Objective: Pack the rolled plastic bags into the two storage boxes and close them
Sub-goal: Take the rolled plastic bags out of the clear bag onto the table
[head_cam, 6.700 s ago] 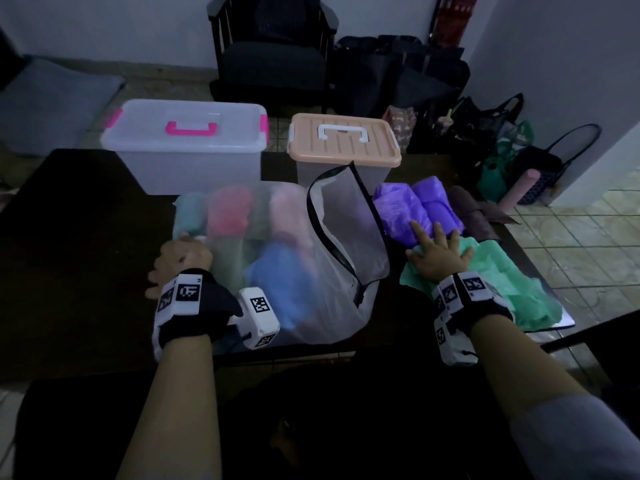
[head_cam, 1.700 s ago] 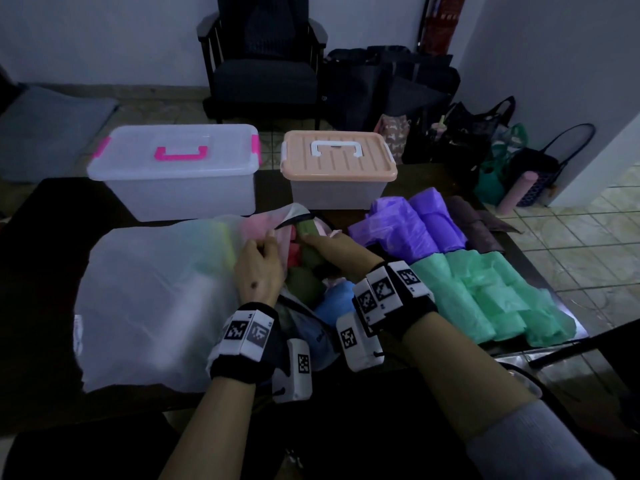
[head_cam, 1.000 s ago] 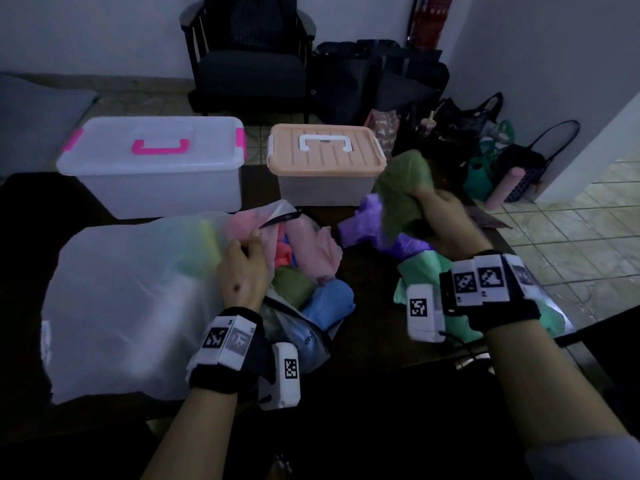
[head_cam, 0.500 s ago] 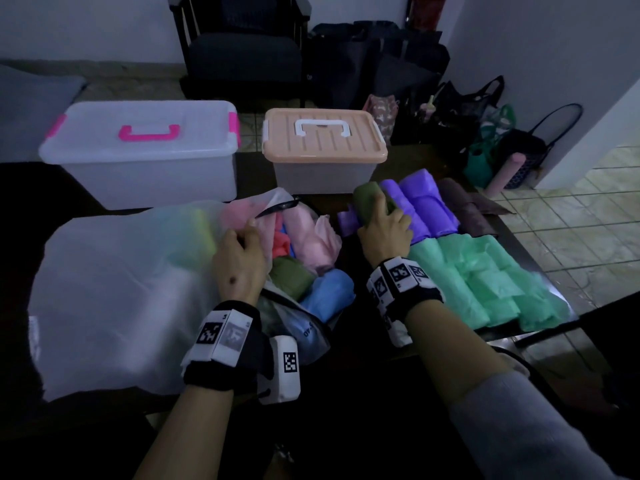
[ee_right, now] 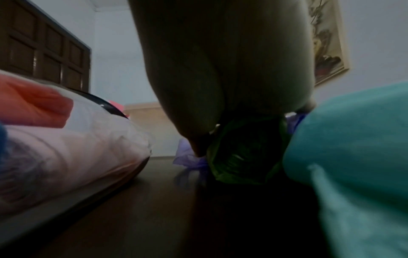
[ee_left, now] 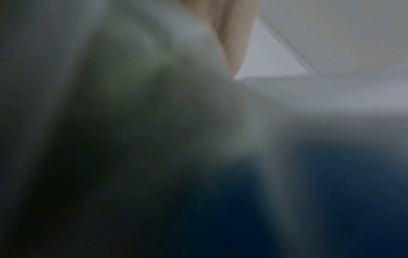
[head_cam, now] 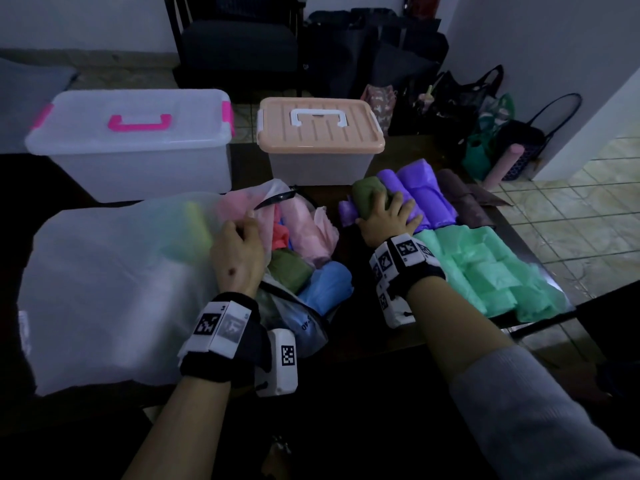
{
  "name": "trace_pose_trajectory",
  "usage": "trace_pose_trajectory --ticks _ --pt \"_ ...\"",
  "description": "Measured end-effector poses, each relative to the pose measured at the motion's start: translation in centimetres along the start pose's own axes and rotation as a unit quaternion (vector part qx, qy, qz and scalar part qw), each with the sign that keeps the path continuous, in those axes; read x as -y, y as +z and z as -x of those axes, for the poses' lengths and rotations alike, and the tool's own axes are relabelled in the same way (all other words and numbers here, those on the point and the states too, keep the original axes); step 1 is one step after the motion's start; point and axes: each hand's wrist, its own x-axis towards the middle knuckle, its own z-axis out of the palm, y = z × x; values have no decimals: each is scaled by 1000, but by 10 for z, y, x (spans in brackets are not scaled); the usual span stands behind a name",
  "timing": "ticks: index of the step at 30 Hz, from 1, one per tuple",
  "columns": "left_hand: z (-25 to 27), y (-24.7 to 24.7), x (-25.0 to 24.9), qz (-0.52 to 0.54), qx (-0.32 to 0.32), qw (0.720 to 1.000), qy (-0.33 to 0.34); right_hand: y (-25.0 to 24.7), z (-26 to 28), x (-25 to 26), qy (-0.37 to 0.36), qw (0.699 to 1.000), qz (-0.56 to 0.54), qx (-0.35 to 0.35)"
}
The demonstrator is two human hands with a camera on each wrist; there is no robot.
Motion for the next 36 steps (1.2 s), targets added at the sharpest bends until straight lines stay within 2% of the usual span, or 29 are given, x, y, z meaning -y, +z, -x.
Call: trace_pose_trajectory --ticks 3,6,7,9,10,11,13,14,17,20,24,30,32,36 --pt "2 -1 -1 -1 3 1000 -1 -8 4 0 -7 1000 -6 20" --pt "5 -3 -4 5 10 1000 -3 -22 18 4 -34 995 -93 -31" --pt "5 -4 -4 5 13 1000 -6 -26 25 7 -57 989 -124 -65" --pt "6 -5 -5 3 21 1000 -10 -33 41 11 -162 962 -180 -123" --pt "8 -6 -5 5 25 1000 -11 -36 51 11 -237 943 -210 -103" --pt "8 -7 -7 6 30 999 -11 -38 60 10 -292 927 -231 -40" --pt "11 -9 -8 4 39 999 -11 -42 82 10 -331 913 -200 130" --pt "13 -9 -8 1 46 999 -9 -41 88 10 -332 912 -163 179" --pt "18 -8 -9 -15 60 998 5 -33 95 11 -300 922 -60 239" --pt "28 -8 -10 -39 58 997 25 -38 99 10 -262 914 28 308" --pt "36 -8 -7 -60 39 996 49 -42 106 11 -338 886 181 262" --pt "37 -9 -2 -46 35 996 63 -41 105 11 -412 865 224 177" --pt "36 -9 -1 -44 36 996 65 -44 101 5 -409 876 189 173" --pt "32 -9 2 -29 40 997 62 -52 96 -16 -350 923 85 136"
